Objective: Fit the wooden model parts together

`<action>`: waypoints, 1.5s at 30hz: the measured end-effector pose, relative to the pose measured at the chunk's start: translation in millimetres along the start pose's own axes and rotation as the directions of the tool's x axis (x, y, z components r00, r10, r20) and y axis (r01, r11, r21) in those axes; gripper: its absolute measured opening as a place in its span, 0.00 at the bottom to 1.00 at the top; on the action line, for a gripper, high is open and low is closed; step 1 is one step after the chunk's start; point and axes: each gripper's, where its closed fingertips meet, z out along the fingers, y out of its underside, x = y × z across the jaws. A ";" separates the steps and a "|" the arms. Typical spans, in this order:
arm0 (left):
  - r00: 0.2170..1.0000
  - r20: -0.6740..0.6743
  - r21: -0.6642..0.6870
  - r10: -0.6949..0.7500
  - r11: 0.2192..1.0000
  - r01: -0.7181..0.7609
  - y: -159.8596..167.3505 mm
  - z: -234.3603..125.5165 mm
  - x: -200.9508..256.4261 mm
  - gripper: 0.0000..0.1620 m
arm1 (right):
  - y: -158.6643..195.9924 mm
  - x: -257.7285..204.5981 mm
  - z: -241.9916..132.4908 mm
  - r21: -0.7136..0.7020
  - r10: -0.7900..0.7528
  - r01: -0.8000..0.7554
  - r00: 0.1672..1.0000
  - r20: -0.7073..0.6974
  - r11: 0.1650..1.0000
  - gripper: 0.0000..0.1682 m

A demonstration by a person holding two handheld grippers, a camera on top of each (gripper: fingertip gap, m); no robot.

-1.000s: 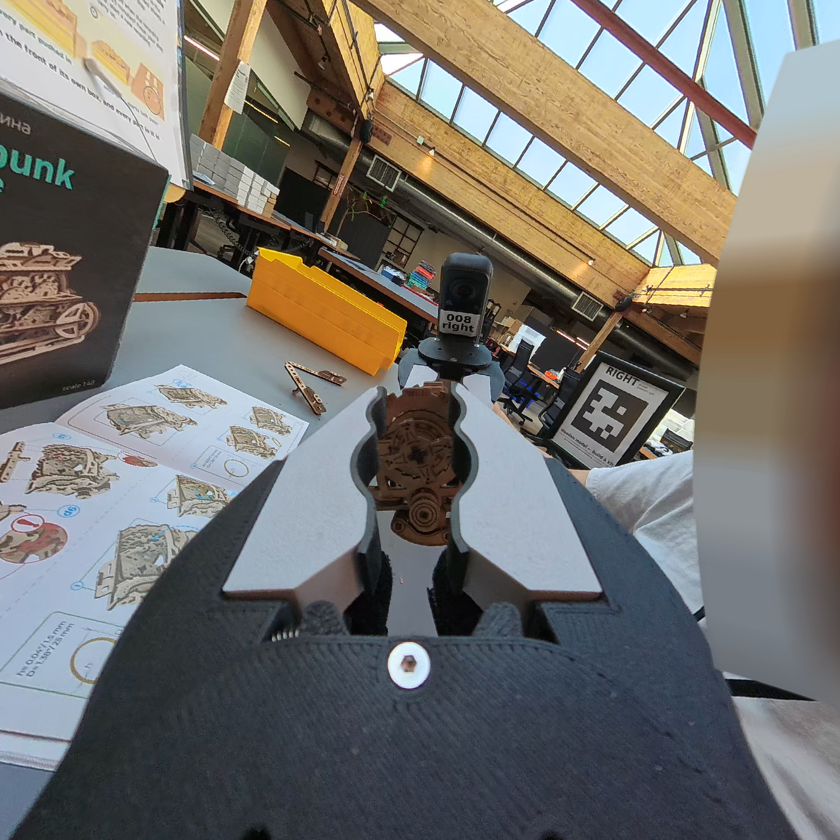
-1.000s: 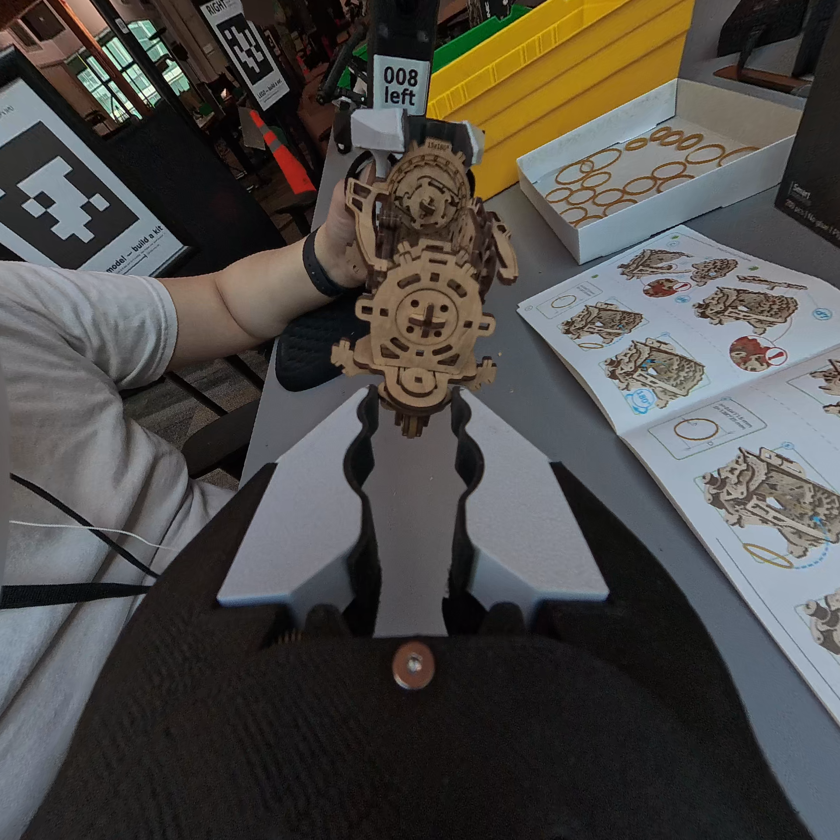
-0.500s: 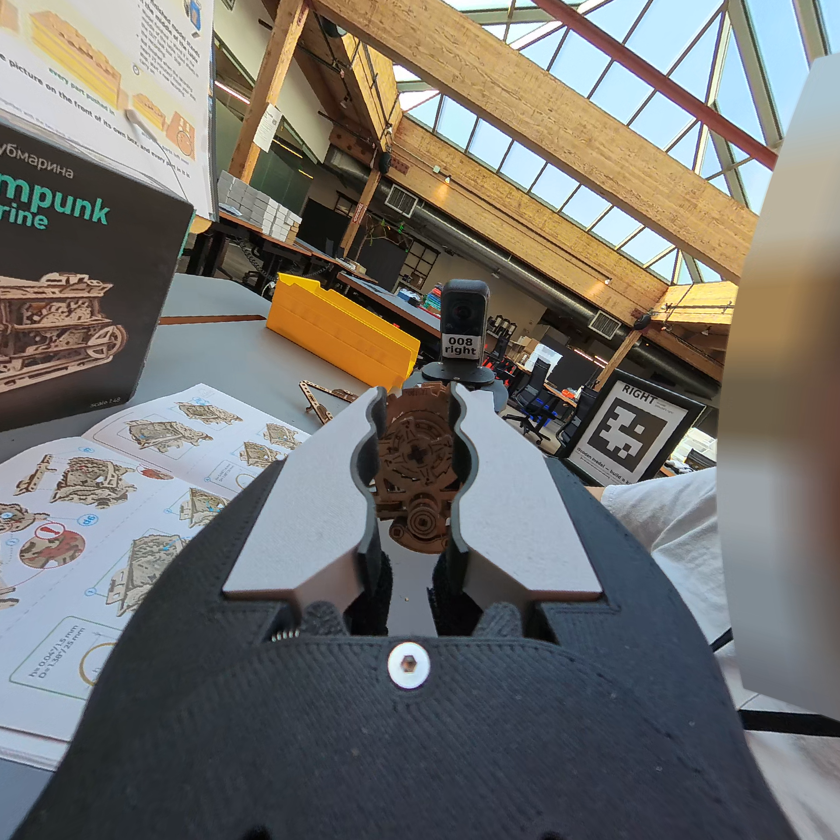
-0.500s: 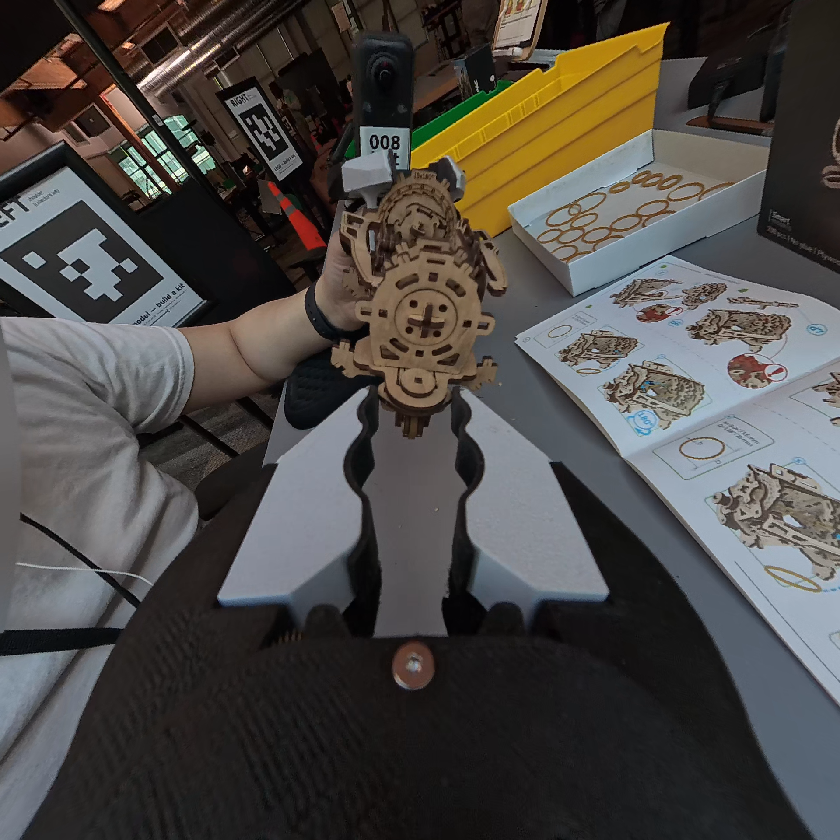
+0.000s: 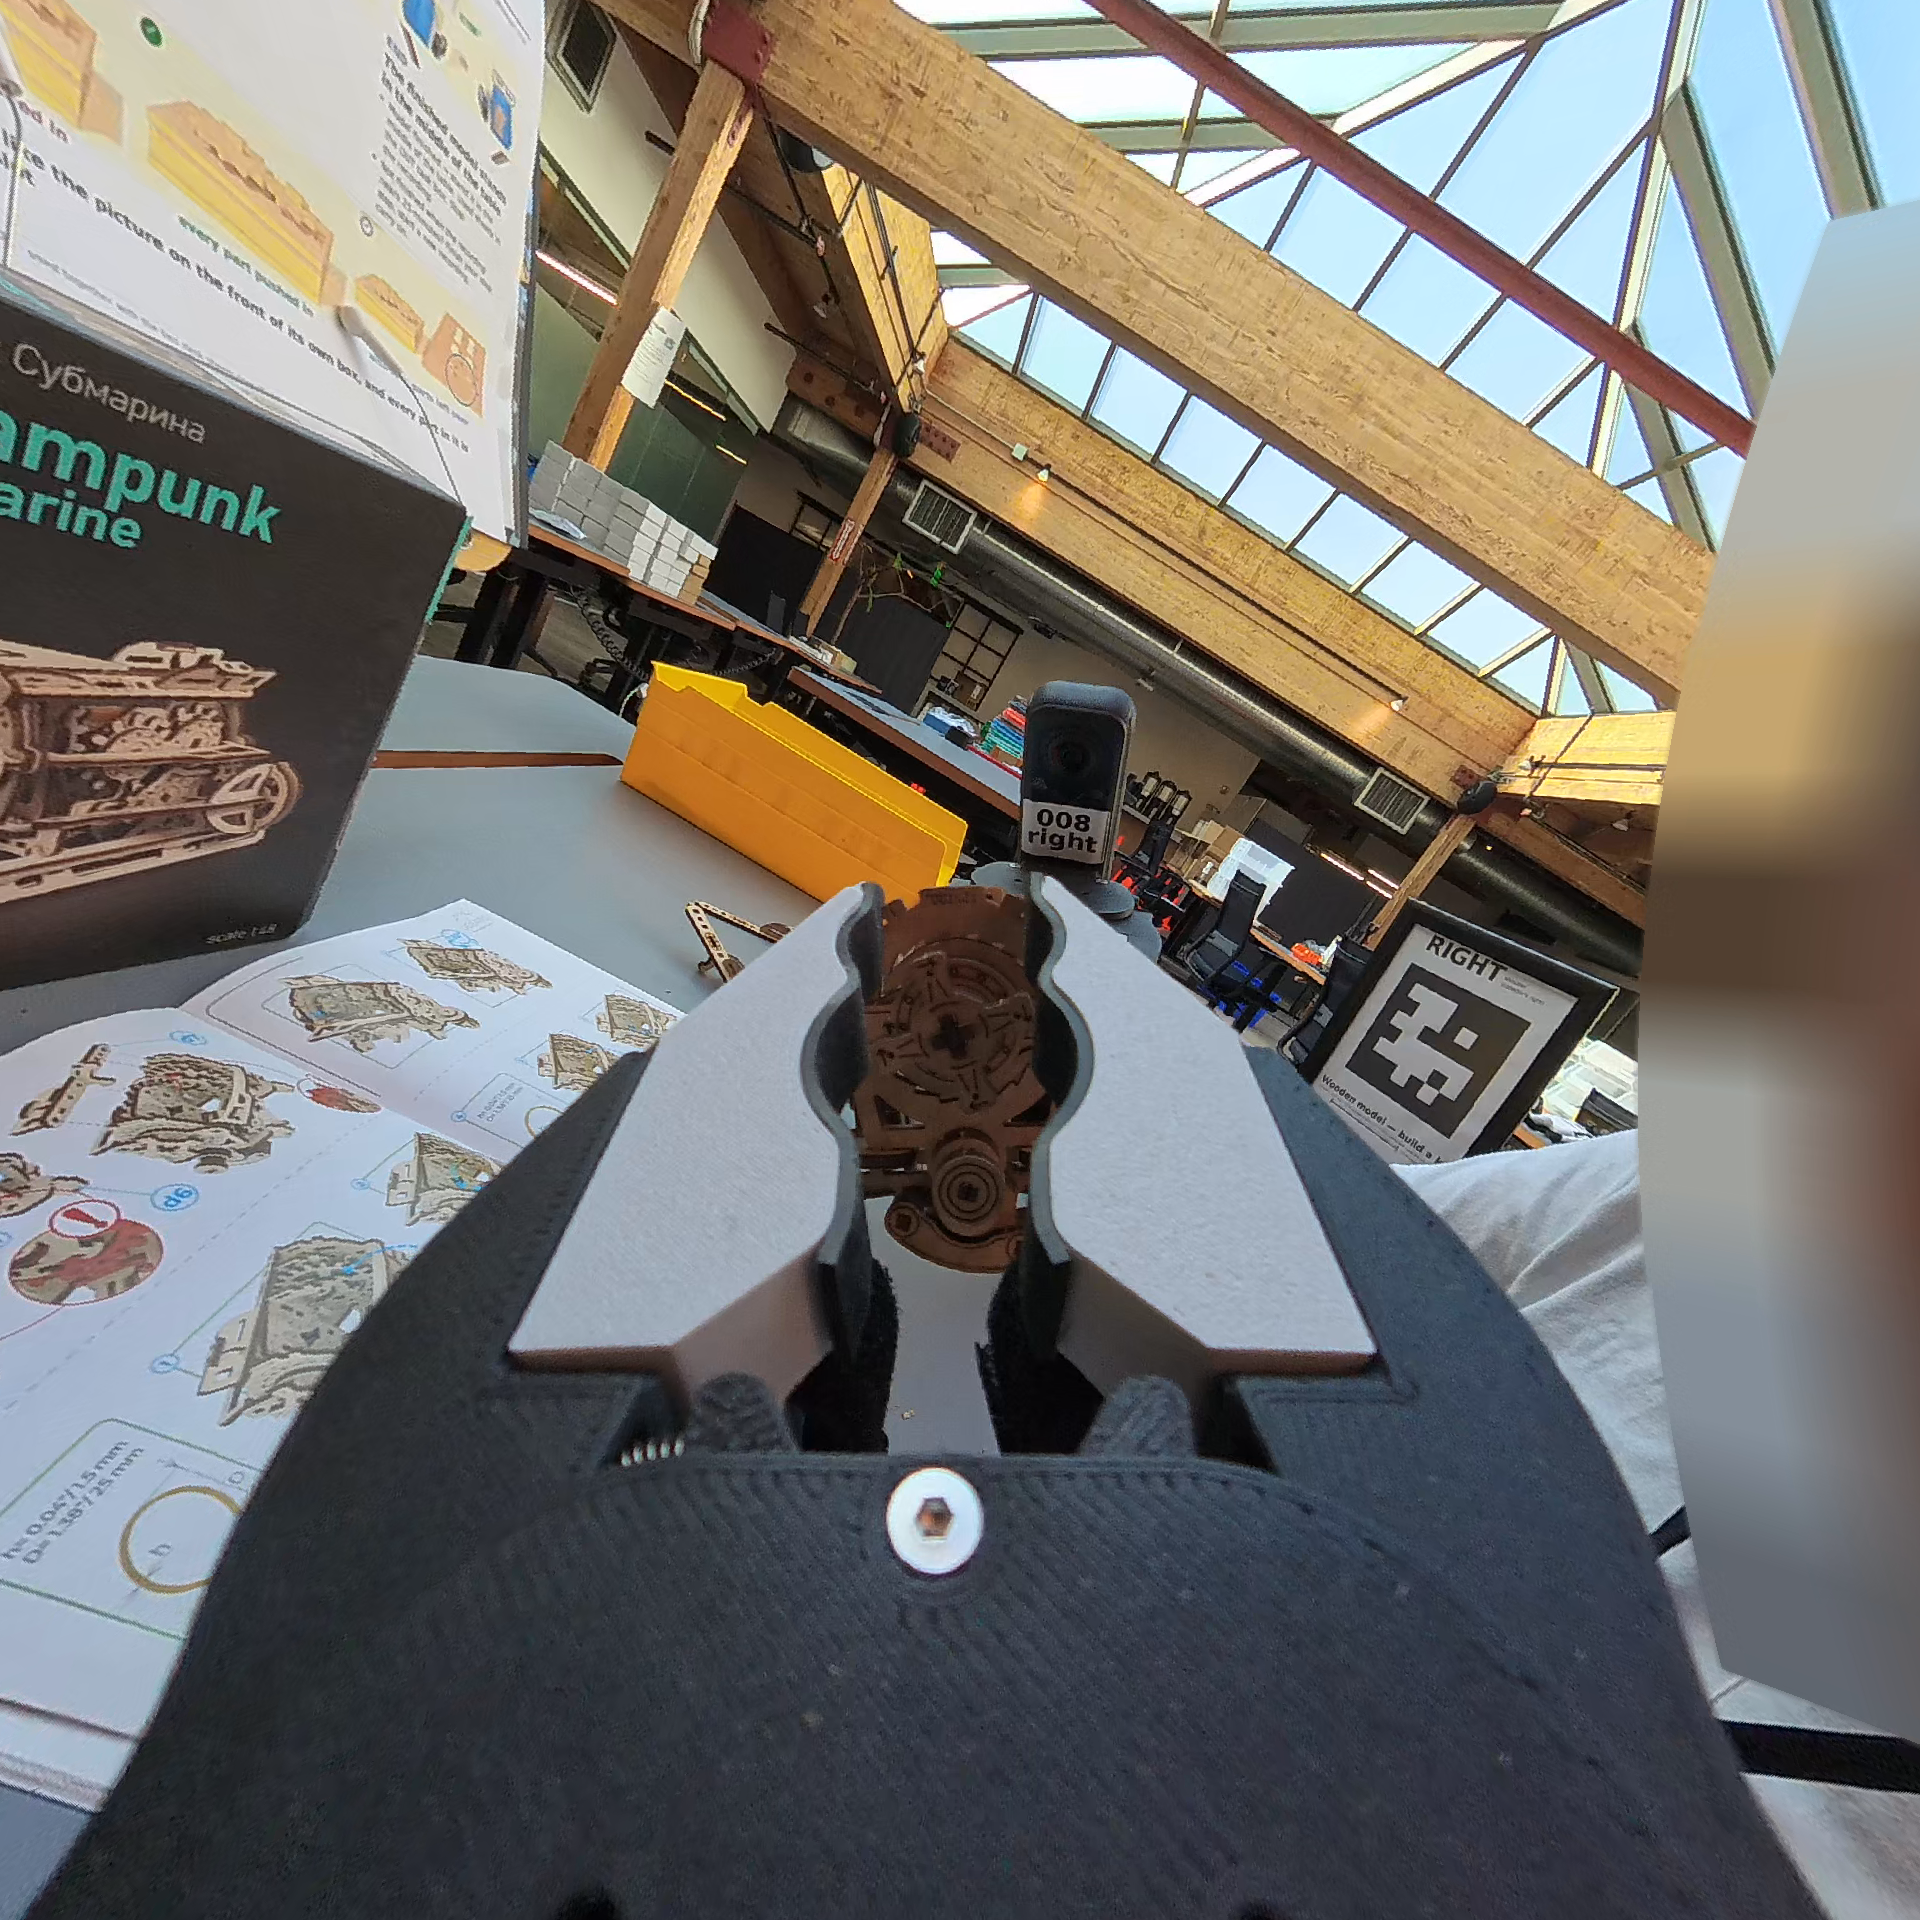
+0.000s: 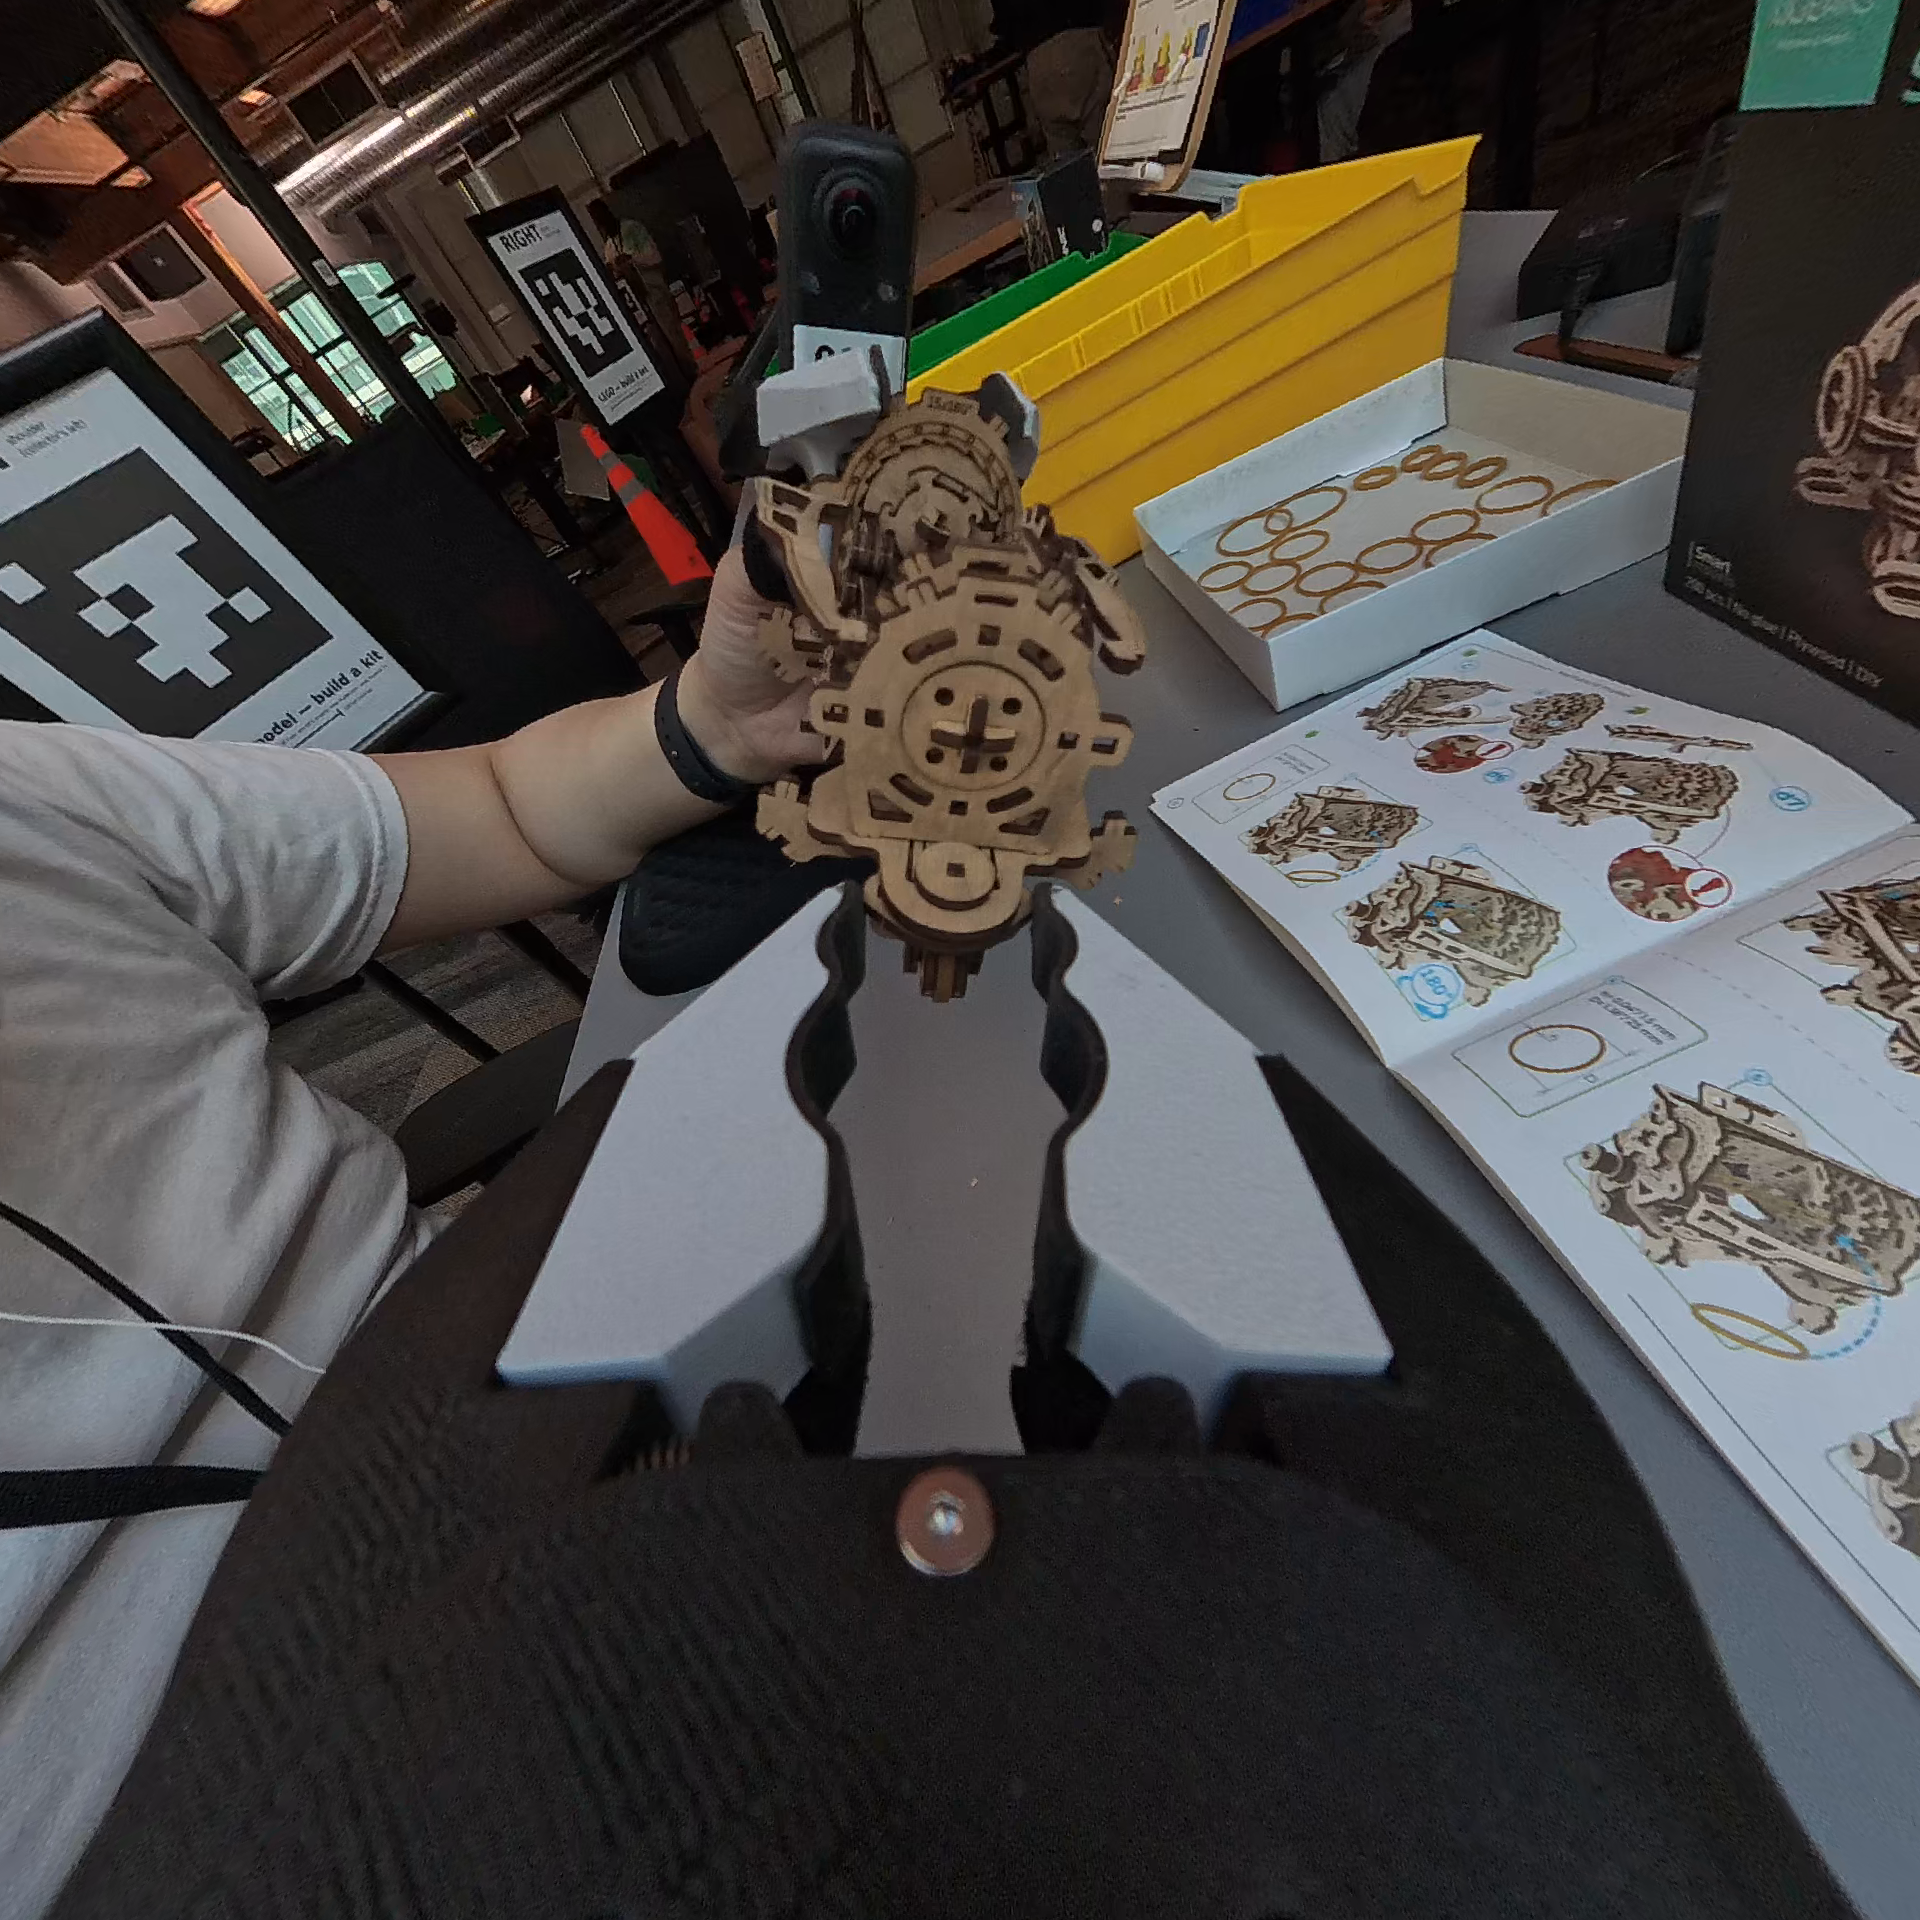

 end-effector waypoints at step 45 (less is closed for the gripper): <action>0.932 0.092 0.058 -0.351 0.936 0.347 15.6 -6.0 -36.6 0.15 | 9.8 1.1 0.9 -0.043 0.342 -0.341 0.911 0.231 0.939 0.18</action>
